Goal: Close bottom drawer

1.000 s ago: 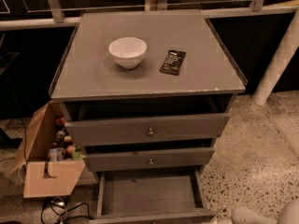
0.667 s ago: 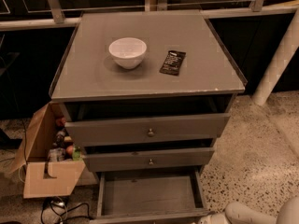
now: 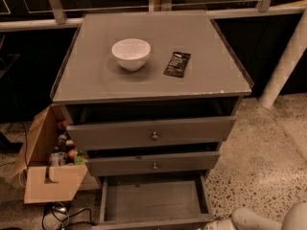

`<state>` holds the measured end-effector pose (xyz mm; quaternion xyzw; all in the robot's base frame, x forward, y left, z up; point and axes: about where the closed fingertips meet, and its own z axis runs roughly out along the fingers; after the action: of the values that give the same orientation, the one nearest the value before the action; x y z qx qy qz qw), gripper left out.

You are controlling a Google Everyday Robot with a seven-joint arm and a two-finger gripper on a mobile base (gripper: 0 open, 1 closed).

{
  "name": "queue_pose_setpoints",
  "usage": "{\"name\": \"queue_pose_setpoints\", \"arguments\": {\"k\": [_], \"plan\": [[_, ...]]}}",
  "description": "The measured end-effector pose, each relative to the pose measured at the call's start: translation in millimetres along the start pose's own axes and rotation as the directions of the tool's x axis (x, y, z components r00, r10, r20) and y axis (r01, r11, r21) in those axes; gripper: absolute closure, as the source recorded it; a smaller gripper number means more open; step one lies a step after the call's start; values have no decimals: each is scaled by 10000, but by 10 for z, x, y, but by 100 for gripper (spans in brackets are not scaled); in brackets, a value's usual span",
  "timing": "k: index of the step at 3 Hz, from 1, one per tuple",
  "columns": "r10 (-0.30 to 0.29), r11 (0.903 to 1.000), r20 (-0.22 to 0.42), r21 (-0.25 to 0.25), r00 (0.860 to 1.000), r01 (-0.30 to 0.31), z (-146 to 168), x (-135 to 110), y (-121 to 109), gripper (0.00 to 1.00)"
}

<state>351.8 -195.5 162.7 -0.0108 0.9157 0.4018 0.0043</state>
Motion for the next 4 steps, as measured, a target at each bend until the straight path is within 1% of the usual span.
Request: {"name": "queue_pose_setpoints", "arguments": {"k": [1,2,4], "plan": [[282,9993,200,-242,9994,-277,110,-184,9,100],[234,9991,341,-353,9991,-222,218,-372,67,100],[39,9994,661,-359,9978,-15,294,-556,156,100]]}}
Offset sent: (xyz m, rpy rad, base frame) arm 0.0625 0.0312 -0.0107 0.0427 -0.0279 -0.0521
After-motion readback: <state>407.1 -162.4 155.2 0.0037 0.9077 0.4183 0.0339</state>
